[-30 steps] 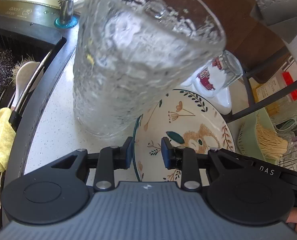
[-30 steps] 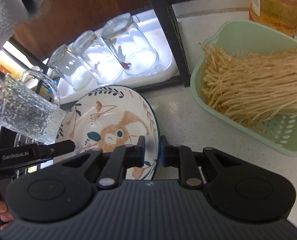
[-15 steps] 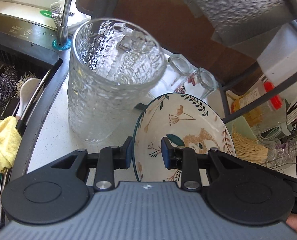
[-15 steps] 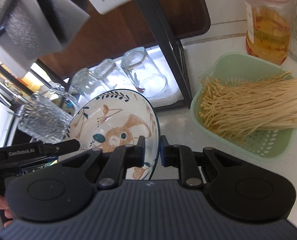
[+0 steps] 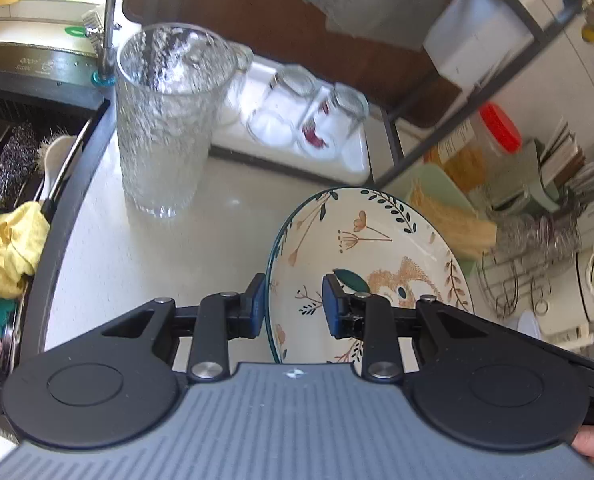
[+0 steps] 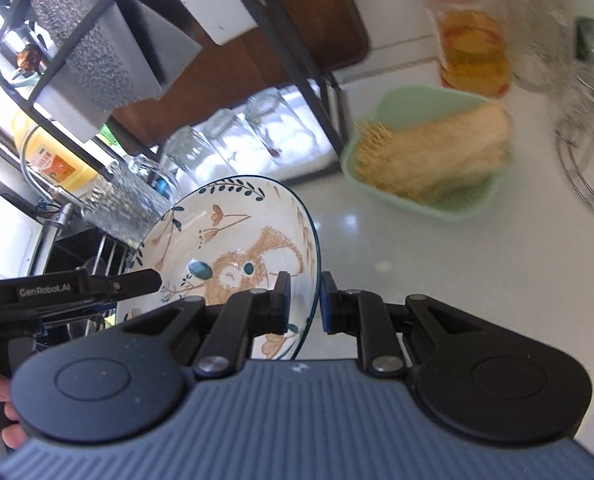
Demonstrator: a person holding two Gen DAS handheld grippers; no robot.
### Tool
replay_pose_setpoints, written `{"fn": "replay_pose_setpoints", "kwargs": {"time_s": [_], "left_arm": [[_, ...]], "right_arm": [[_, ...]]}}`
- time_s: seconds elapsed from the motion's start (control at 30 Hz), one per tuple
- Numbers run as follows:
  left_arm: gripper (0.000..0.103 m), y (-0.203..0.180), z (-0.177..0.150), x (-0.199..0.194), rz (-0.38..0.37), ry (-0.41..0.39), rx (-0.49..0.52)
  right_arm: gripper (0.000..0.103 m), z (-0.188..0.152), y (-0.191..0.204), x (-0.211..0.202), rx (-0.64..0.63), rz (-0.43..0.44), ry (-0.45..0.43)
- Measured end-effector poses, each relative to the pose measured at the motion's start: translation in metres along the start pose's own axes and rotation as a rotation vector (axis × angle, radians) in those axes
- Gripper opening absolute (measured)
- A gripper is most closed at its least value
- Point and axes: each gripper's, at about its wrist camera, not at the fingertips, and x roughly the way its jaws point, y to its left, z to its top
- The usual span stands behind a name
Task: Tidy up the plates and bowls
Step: 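Lift the bird-pattern plate with both grippers over the plate stack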
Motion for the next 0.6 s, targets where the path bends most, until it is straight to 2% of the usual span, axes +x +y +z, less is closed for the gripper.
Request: {"fn": "replay_pose_setpoints", "kwargs": {"time_s": [0.2, 0.33, 0.6], "left_arm": [[0.034, -0.013, -0.028, -0.001, 0.022, 0.015, 0.033], [0.034, -0.016, -0.041, -0.002, 0.056, 0.029, 0.018], [0.034, -0.019, -0.051, 0.002, 0.092, 0.07, 0.034]], "right_arm": [[0.018, -0.032, -0.013, -0.015, 0.02, 0.0, 0.009], [0.018, -0.044, -0.019, -0.02, 0.005, 0.012, 0.028], [0.018, -0.059, -0.029, -0.02, -0.021, 0.013, 0.081]]}}
